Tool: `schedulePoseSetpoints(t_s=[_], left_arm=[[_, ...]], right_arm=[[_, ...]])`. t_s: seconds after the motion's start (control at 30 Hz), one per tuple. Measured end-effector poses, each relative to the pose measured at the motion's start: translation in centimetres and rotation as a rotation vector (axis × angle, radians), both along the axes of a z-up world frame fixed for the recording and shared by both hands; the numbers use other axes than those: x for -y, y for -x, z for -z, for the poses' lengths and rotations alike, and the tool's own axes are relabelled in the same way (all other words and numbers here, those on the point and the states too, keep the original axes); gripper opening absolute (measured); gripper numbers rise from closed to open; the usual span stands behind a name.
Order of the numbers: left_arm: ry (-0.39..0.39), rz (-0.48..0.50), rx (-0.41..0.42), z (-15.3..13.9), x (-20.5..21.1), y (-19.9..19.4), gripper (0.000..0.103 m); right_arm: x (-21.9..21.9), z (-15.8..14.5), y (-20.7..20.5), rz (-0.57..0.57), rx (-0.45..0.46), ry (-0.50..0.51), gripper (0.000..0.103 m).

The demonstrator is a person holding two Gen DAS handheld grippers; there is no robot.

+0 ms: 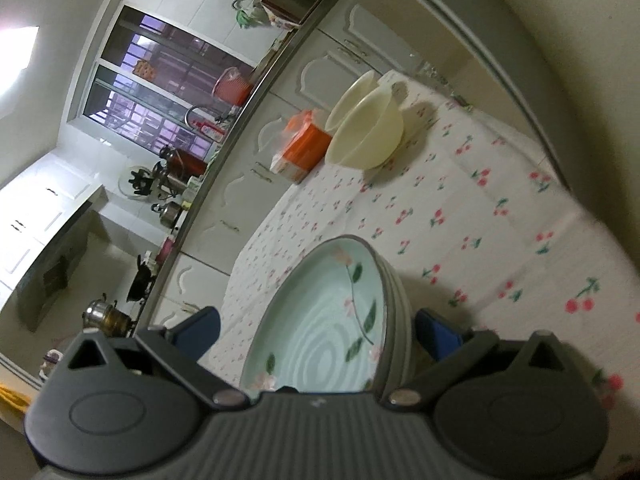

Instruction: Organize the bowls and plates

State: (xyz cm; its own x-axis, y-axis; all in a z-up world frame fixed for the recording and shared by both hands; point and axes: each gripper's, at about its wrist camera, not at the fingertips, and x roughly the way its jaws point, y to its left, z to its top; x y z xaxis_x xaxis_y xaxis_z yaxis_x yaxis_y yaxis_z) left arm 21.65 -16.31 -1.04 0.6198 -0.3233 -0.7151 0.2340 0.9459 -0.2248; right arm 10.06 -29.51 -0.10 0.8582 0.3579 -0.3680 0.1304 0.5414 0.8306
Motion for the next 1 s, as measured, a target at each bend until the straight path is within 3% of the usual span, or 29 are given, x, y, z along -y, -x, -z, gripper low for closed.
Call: schedulePoseSetpoints(t_s=[0.27, 0.43, 0.67, 0.87, 1.0], left_arm=[[0.003, 0.051, 0.002, 0.1, -0.4, -0.7, 0.089], [-0.026, 0.037, 0.03, -0.8, -1.1, -1.2, 0.089], [-0.051, 0.023, 0.068, -2.9, -2.1, -2.4, 0.093], [-0.056, 0.013, 0.132, -5.9, -1.4, -6.1, 0.098], [-0.052, 0.012, 0.163, -6.8, 0.4, -9.6, 0.098]], right_arm=[[0.8, 0.4, 0.0, -0.033, 0.012, -0.016, 0.103], [1.0, -1.5, -0.1, 0.019, 0.0, 0.157, 0.102], [2.5, -2.9, -2.5, 0.041, 0.025, 0.206, 0.102], [3.7, -3.8, -6.5, 0.046, 0.034, 0.266, 0.093], [4.8, -3.1, -9.2, 0.051, 0.033, 0.218, 0.077]])
